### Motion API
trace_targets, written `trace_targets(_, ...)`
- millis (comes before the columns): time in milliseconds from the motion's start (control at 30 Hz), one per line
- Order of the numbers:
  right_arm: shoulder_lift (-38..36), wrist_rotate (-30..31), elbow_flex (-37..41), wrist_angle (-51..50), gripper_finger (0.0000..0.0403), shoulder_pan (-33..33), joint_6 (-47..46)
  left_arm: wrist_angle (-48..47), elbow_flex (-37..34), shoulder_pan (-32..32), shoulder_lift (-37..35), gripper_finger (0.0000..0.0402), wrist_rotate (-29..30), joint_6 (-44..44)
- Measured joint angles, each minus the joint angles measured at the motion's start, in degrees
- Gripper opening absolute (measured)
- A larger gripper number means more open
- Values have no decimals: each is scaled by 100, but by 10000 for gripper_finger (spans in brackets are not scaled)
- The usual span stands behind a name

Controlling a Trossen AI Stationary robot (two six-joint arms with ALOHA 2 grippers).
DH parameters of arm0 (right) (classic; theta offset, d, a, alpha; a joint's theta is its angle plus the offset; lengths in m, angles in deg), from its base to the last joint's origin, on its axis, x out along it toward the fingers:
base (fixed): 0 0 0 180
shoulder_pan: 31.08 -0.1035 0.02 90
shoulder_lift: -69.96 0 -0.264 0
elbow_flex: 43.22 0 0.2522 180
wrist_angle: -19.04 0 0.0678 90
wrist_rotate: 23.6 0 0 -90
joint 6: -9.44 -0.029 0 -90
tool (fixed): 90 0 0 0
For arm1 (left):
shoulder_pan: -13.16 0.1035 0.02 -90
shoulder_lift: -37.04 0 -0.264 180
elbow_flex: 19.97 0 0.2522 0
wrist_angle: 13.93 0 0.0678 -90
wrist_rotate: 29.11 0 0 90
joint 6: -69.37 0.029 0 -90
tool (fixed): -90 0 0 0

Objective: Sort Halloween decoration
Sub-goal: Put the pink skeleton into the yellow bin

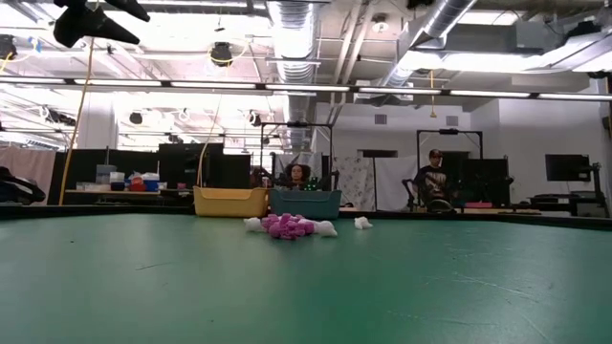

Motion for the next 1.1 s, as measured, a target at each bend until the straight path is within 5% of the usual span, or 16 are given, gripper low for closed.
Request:
trace_targets(333, -2010, 14, 4064, 3244, 118, 124, -768, -5, 0, 0, 0, 231, 247, -99)
trace_targets(600, -1998, 20, 6643, 6600, 118, -244, -1748, -15, 0, 0, 2, 231, 331, -58)
trace_targets(967, 217, 314, 7204, 9958, 118, -909, -2316, -85, 0, -1, 2, 231, 421, -16)
trace_targets(1100, 980, 323, 6931, 10340, 118, -1017, -2582, -85, 0, -2, 2, 231, 437, -16)
